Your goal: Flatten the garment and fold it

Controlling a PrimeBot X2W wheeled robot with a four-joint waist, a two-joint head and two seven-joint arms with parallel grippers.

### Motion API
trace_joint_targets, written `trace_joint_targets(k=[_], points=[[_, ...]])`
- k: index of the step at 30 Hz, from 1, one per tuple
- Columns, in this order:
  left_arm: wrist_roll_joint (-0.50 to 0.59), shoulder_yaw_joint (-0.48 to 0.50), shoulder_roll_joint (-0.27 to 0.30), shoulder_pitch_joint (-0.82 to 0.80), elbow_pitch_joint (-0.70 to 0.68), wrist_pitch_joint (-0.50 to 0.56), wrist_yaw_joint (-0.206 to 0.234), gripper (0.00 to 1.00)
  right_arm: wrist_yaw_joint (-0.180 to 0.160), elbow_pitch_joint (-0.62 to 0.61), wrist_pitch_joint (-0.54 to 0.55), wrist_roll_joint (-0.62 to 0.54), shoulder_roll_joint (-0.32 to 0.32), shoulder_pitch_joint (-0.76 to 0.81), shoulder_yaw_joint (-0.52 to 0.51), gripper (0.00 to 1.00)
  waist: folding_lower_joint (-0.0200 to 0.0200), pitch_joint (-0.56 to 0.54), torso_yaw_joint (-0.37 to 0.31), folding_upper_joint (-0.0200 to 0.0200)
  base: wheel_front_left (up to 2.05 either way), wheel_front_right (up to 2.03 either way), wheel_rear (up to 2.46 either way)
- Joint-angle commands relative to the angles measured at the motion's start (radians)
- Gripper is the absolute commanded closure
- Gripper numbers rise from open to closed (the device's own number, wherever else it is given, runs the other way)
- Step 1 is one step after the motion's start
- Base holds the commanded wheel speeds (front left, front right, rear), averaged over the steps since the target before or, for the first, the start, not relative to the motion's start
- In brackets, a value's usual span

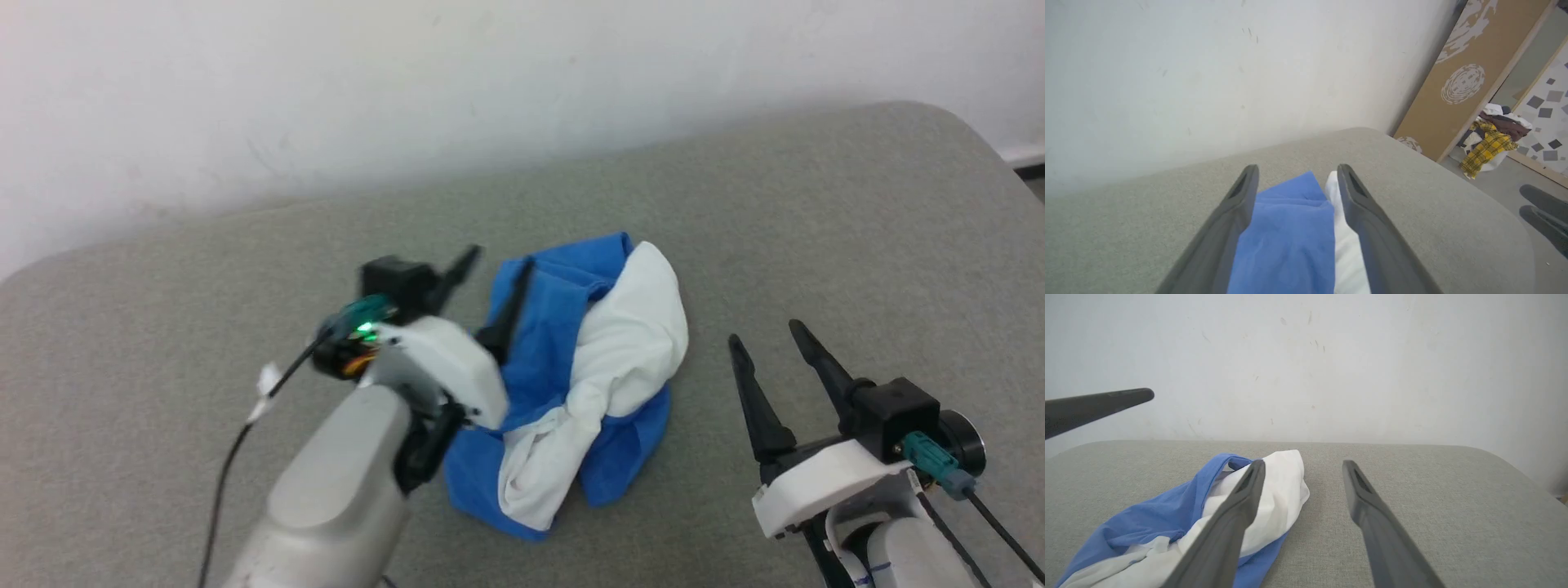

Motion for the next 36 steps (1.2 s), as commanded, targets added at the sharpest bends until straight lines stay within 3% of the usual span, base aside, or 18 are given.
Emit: trace_joint_targets(k=[1,5,9,12,20,30,36], points=[[0.019,0.014,0.030,0.035,-0.017,-0.048,0.016,0.00,-0.002,-0.007,0.005,-0.008,0.001,0.010,-0.002,0.00,-0.0001,-0.026,0.029,-0.0001,0.00,0.00,0.00],[0.057,0.076,0.089,0.098,-0.096,-0.163,0.078,0.00,-0.002,-0.018,0.010,-0.011,0.001,0.024,-0.010,0.00,-0.0001,-0.039,0.053,-0.0001,0.00,0.00,0.00],[0.100,0.172,0.131,0.192,-0.216,-0.180,0.136,0.00,-0.002,-0.030,0.016,-0.013,0.001,0.036,-0.016,0.00,-0.0001,-0.042,0.076,-0.0001,0.00,0.00,0.00],[0.138,0.254,0.141,0.283,-0.310,-0.180,0.150,0.00,-0.002,-0.035,0.021,-0.015,0.001,0.041,-0.020,0.00,-0.0001,-0.042,0.093,-0.0001,0.00,0.00,0.00],[0.226,0.394,0.124,0.471,-0.419,-0.181,0.133,0.00,-0.002,-0.049,0.036,-0.020,0.001,0.046,-0.026,0.00,-0.0001,-0.038,0.136,-0.0001,0.00,0.00,0.00],[0.291,0.486,0.046,0.554,-0.455,-0.181,0.098,0.00,-0.002,-0.045,0.059,0.000,0.001,0.042,-0.029,0.00,-0.0001,-0.019,0.178,-0.0001,0.00,0.00,0.00],[0.323,0.511,0.012,0.532,-0.462,-0.181,0.072,0.00,-0.002,0.024,0.184,0.095,0.001,-0.071,0.011,0.00,-0.0001,0.010,0.197,-0.0001,0.00,0.00,0.00]])
